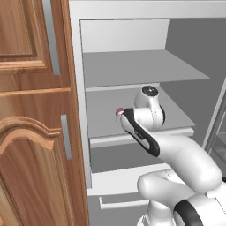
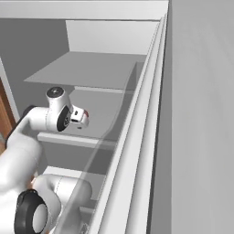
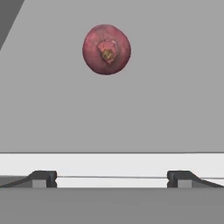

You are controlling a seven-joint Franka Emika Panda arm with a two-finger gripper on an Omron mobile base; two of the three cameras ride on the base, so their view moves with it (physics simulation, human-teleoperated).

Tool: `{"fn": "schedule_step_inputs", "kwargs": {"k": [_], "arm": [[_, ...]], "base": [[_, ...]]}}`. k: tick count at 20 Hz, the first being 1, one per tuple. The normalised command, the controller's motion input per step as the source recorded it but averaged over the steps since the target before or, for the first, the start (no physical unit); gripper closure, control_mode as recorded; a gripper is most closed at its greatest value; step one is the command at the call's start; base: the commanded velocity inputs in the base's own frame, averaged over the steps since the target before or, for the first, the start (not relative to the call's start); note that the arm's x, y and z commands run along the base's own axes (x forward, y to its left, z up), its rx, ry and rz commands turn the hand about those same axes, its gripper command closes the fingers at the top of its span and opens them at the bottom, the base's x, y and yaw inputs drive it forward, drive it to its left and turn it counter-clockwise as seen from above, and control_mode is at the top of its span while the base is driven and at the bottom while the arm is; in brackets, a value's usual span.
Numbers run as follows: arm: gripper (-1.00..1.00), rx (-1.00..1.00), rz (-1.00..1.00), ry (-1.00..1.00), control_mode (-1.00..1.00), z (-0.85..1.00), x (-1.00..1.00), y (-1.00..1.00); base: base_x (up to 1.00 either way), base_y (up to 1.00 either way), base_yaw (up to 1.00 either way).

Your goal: Open the fridge, remove the kiwi, onion, and shrimp, and place them on any counter.

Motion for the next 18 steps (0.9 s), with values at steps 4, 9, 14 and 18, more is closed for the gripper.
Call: {"fn": "schedule_step_inputs", "kwargs": {"k": [4, 9, 14, 18], "arm": [[-1.0, 0.0, 0.0, 0.0, -1.0, 0.0, 0.21, 0.0], [-1.0, 0.0, 0.0, 0.0, -1.0, 0.0, 0.19, 0.0], [-1.0, 0.0, 0.0, 0.0, -1.0, 0.0, 0.19, 0.03], [-1.0, 0.0, 0.0, 0.0, -1.0, 0.0, 0.19, 0.05]], "base": [[0.0, 0.0, 0.0], [0.0, 0.0, 0.0], [0.0, 0.0, 0.0], [0.0, 0.0, 0.0]]}}
